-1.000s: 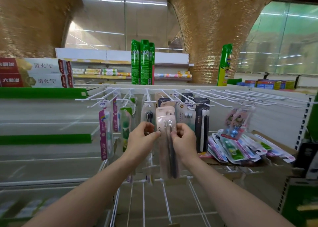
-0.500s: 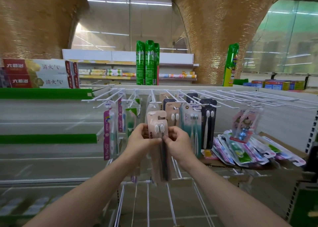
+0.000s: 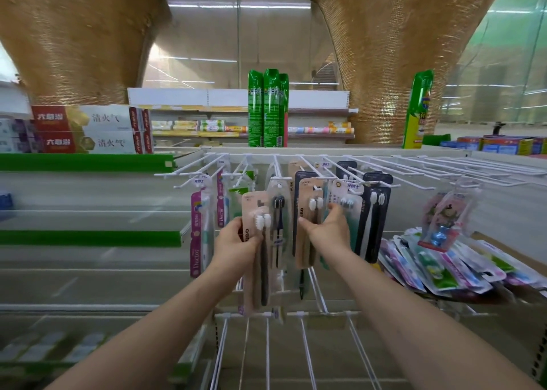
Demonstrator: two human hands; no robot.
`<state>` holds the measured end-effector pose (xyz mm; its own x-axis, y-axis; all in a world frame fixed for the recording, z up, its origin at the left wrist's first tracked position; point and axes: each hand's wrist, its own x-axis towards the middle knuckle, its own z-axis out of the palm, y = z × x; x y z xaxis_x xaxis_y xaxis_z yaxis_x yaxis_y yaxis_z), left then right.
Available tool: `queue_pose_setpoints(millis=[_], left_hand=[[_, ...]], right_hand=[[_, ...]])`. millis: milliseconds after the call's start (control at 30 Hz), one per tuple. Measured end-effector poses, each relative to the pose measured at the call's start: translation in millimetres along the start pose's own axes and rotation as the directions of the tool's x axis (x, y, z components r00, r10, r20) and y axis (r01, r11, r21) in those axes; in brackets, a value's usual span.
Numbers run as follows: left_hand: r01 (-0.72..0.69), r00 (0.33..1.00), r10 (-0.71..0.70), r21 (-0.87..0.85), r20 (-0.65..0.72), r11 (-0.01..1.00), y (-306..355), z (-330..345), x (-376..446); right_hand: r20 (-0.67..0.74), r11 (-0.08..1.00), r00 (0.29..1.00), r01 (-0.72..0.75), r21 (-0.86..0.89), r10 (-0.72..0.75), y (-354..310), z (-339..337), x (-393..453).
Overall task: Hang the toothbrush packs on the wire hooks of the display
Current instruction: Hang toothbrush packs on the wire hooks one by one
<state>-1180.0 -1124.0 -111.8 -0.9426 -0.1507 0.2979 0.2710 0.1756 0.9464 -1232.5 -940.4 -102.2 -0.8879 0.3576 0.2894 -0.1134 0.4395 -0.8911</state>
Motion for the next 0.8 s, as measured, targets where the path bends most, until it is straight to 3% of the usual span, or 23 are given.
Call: queue_pose_setpoints(millis=[267,467,800], left_hand=[[0.004,1.0,-0.002,0.072,-0.017,0.997,-2.8,-6.6,2.9],[0.014,0.998,-0.008,0.093,-0.067,0.996,1.5,-4.9,0.9],[0.013,0.982,-0.013,-0.003,-0.191,1.0,1.8,17.3,-3.0]], right_hand=[[-0.004,0.995,0.995,-0.094,0.039,0.095,-11.9,9.0,10.5],[-0.016,0.98,1.0,0.021,0.2,-0.019,0.4,4.0,-2.3],[-0.045,0.959,0.99,0.139,0.247,-0.132,7.7,-7.9,-33.9]])
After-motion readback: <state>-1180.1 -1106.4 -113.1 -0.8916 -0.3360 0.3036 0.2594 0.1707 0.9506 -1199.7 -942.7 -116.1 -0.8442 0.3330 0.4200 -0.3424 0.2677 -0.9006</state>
